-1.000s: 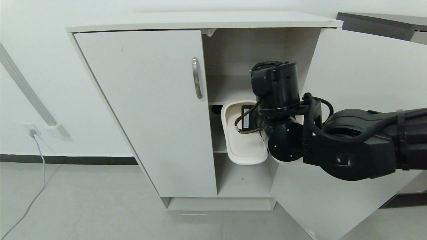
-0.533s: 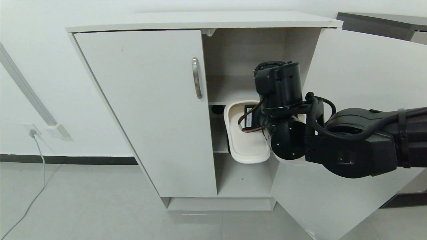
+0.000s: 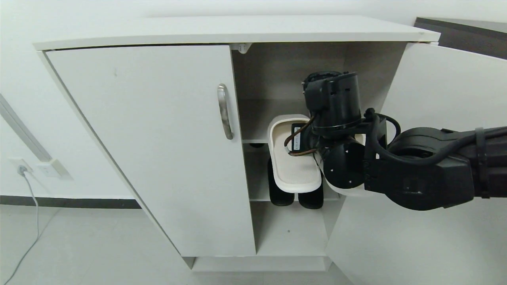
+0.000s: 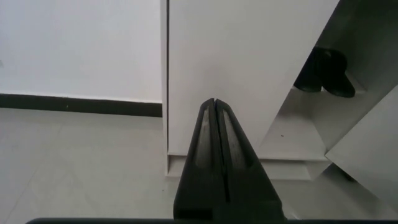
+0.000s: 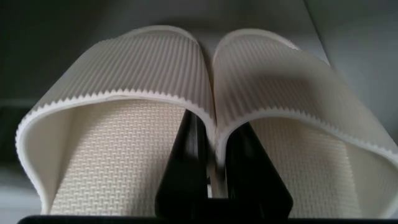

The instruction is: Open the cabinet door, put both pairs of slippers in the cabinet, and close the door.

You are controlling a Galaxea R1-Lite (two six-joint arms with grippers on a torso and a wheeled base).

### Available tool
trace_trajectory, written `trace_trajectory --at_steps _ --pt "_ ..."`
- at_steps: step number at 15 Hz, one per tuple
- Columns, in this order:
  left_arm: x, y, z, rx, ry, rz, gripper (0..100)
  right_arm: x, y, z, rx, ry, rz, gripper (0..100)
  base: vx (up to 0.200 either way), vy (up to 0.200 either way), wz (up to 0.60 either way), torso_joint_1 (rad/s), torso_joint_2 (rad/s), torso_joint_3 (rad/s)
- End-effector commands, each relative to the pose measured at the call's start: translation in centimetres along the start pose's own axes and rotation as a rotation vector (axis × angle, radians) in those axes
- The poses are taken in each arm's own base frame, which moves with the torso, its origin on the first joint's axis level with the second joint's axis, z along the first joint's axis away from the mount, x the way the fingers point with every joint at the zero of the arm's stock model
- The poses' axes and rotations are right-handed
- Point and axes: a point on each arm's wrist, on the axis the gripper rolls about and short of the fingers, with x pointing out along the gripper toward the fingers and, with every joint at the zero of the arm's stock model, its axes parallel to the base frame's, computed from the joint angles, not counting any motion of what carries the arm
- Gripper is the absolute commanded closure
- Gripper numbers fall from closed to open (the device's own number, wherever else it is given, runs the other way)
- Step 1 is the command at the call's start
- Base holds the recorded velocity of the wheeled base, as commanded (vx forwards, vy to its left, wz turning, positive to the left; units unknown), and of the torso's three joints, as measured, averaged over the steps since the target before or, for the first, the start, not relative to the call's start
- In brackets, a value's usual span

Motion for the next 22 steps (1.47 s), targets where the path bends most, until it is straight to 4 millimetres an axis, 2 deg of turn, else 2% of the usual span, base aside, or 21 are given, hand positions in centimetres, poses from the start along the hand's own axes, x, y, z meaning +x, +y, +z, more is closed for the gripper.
trace_trajectory --at_steps 1,5,10,15,19,22 --pt "0.0 0.0 0.0 0.0 -0.001 0.001 100 0.4 0.2 -0.6 -0.011 0.011 -0.002 100 0.0 0.0 0.0 0.0 0.0 0.0" --pt "0.0 0.0 0.0 0.0 -0.001 0.001 100 1.8 0.2 -0.4 -0.005 -0.013 -0.007 100 0.0 0.0 0.0 0.0 0.0 0.0" --pt "0.0 0.0 0.0 0.0 -0.002 0.001 100 4.5 0.2 -0.5 -0.05 -0.048 0.021 100 0.0 0.0 0.0 0.0 0.0 0.0" --pt "0.0 0.0 0.0 -0.002 -0.001 0.001 100 8.4 0.9 0.6 -0.022 -0.107 -0.014 100 0.0 0.0 0.0 0.0 0.0 0.0" --pt "0.0 0.0 0.0 -0.002 -0.002 0.0 100 9.6 0.9 1.6 -0.005 -0.121 -0.026 100 0.0 0.0 0.0 0.0 0.0 0.0" --pt "0.0 0.0 0.0 -0.002 -0.001 0.001 100 10.2 1.2 1.3 -0.014 -0.111 -0.016 100 0.0 0.0 0.0 0.0 0.0 0.0"
